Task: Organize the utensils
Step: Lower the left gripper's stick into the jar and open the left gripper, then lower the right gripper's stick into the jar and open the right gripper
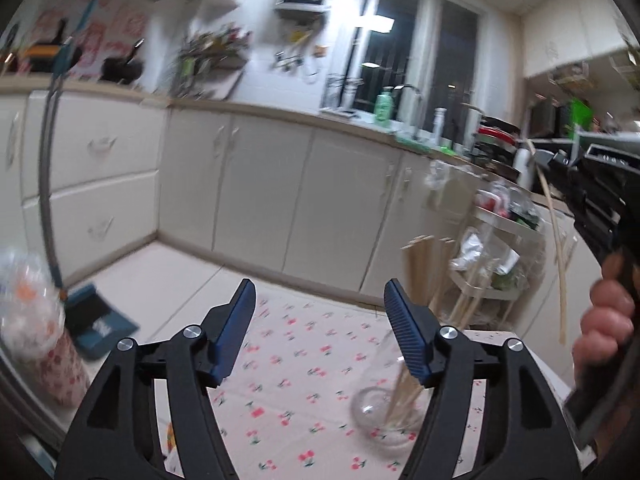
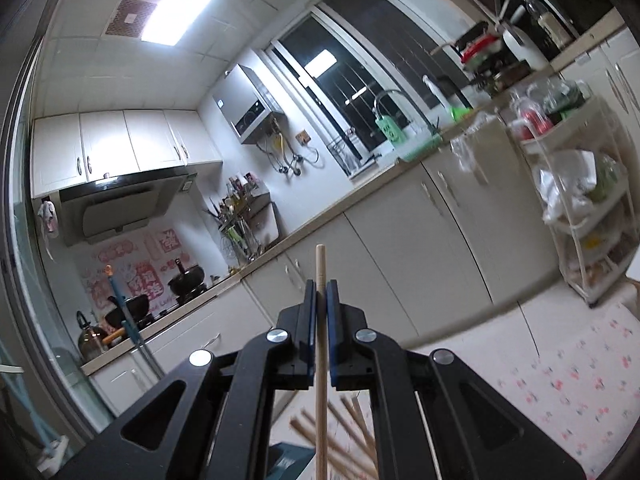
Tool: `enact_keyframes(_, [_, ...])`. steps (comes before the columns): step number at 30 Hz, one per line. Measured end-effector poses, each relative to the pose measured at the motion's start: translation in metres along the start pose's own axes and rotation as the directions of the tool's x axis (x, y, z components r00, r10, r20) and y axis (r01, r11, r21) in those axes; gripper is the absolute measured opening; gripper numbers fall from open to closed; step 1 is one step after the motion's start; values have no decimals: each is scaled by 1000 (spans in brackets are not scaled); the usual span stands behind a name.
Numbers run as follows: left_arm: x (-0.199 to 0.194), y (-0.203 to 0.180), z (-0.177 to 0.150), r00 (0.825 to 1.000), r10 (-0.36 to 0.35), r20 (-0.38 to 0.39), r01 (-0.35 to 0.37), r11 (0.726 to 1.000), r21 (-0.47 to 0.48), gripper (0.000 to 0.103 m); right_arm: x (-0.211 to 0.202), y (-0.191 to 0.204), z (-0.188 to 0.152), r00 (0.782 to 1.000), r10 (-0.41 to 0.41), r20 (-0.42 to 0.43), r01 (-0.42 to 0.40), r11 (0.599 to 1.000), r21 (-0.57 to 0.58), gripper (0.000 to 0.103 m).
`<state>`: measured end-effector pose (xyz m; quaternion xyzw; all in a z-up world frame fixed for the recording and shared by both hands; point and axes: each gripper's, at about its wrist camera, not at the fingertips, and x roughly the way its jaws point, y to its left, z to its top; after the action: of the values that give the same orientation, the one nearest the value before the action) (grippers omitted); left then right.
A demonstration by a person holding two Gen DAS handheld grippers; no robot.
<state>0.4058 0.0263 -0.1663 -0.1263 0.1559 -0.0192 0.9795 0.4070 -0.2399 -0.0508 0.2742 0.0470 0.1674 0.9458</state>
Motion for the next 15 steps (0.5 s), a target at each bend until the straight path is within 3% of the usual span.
enact_keyframes(7, [12,24,-4,999,10,-37,-13,998,-67,68,40,9,-22,999,-23,25,25,996,-89,6])
enact_keyframes(15, [15,30,-4,998,-9,-60,3,995,-100,69,53,8,-46,998,-55,20,57,986,-157,6])
